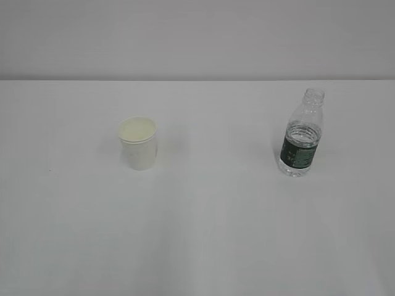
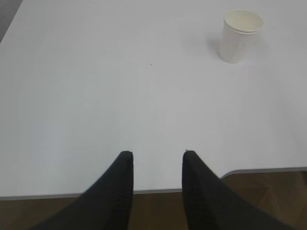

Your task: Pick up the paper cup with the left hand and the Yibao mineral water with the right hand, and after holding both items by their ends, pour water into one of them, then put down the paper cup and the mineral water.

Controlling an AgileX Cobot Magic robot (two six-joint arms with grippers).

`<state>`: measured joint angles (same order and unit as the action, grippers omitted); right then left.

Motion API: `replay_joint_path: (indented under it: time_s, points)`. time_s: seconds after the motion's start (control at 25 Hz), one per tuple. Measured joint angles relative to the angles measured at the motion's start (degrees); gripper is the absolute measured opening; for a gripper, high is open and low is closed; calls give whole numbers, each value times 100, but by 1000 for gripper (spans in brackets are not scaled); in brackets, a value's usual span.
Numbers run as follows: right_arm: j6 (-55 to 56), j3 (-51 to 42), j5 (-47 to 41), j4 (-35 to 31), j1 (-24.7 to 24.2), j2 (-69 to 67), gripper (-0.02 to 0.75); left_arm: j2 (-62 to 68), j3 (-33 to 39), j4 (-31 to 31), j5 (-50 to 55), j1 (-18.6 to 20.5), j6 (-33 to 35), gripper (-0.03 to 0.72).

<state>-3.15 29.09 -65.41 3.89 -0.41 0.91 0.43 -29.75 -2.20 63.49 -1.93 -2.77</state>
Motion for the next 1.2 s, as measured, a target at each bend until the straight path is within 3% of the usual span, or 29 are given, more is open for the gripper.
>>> replay_joint_path:
  time_s: [1.2]
  points:
    - [0,0,0,0,0,0,589,0,0,-33,0,0,0,240]
